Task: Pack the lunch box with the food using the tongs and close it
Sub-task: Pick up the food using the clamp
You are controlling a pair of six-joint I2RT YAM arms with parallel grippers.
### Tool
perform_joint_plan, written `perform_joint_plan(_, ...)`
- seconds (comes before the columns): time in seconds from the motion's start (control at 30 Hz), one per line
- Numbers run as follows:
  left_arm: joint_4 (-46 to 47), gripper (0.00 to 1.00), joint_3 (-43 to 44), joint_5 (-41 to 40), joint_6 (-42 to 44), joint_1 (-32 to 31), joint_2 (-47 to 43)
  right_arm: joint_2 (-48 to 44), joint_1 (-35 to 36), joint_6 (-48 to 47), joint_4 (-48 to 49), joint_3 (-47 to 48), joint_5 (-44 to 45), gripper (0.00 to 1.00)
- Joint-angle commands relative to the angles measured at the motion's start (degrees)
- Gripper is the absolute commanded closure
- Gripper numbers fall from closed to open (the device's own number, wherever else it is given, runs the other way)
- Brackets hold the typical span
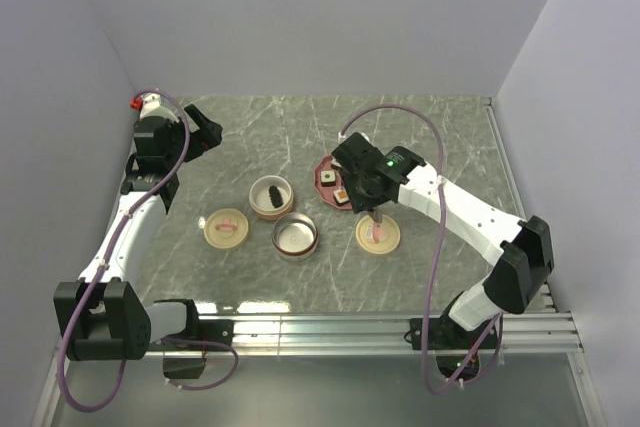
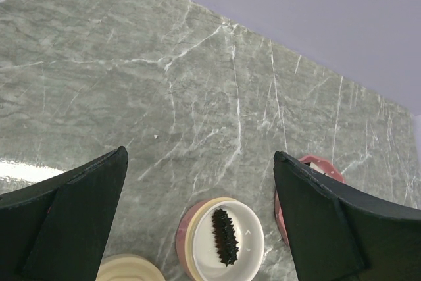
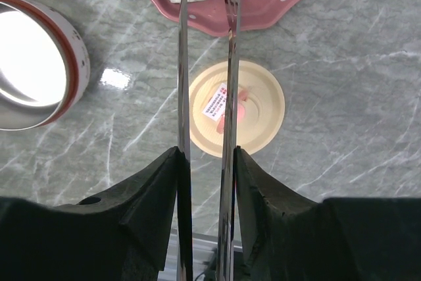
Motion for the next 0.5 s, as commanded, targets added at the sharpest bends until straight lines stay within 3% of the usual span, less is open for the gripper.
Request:
perform_joint_plan(0.0, 2.2, 0.00, -0.3, 0.5, -0.5, -0.3, -1.1, -3.1, 0.4, 0.8, 2.5, 1.4, -0.4, 0.54)
perform_joint_plan(0.47, 2.1, 0.00, -0.5, 0.0, -0.2, -0.2, -1.8, -1.3, 0.4, -0.9, 3.6, 1.5, -2.2, 0.53)
